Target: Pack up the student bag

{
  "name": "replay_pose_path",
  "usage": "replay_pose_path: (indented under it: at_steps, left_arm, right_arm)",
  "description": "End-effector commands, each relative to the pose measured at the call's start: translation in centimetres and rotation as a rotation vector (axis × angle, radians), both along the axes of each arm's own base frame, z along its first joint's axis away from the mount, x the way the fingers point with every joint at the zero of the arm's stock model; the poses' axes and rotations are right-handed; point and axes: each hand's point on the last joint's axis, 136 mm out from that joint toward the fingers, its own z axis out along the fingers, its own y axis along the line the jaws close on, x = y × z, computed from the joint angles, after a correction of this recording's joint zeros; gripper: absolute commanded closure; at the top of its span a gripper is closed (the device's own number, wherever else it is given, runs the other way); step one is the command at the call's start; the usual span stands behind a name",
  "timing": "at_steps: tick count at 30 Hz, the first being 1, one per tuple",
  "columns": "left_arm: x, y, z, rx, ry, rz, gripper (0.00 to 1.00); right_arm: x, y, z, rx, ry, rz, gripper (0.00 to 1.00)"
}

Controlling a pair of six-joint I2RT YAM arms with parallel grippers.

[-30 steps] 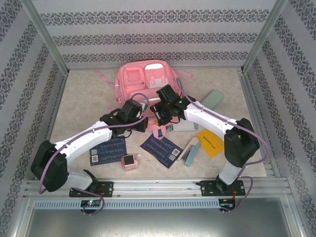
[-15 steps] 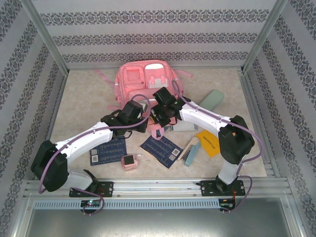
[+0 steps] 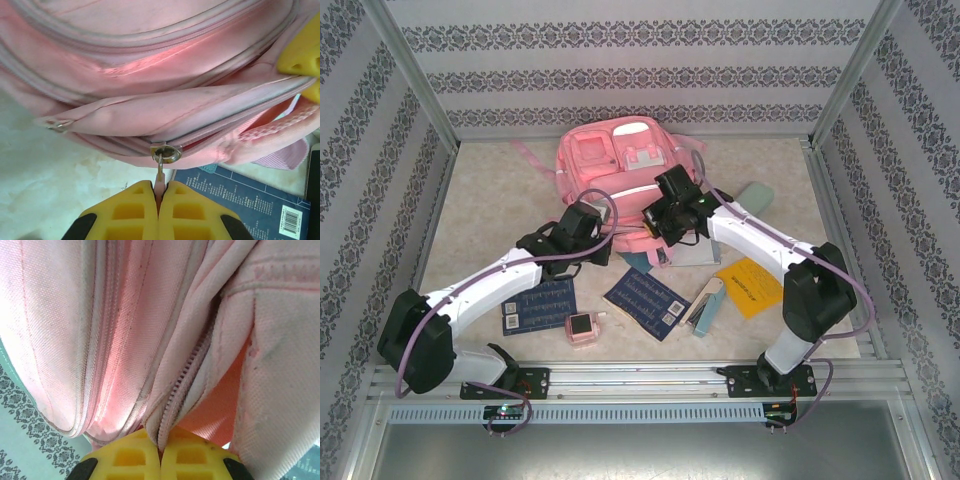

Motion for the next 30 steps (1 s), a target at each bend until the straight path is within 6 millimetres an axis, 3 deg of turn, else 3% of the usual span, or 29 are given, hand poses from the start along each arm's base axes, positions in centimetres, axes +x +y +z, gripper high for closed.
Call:
replay_pose_path:
  at_steps: [1,10,15,20,25,30]
  left_arm:
    - [1.3,3.1,0.7,0.032,-0.016,0.115,1.00]
    - [4.3,6.6,0.0,0.032,0.007,0.246,1.00]
    - [5.7,9.1,-0.5,0.025,0.013,0.326,1.00]
    - [7.0,11.3,-1.0,-0.008,0.029,0.400,1.00]
    - [7.6,11.7,-0.9,-0.022,0.030,0.412,1.00]
    - [6.8,10.5,-0.1,-0.098,0.044,0.378,1.00]
  right_arm:
    - [1.5,-4.1,0.8,-0.087,-0.076,-0.021,1.00]
    - [3.3,-5.3,3.1,-0.043,-0.232,0.138,1.00]
    - [3.6,-6.8,3.6,-0.063,-0.305,0.209,1.00]
    - [3.9,-7.1,4.7,-0.066,-0.406,0.315,1.00]
    - [3.9,-7.7,5.8,-0.079,-0.461,0.361,1.00]
    - [4.0,-8.5,5.5,-0.095,-0.446,0.298,1.00]
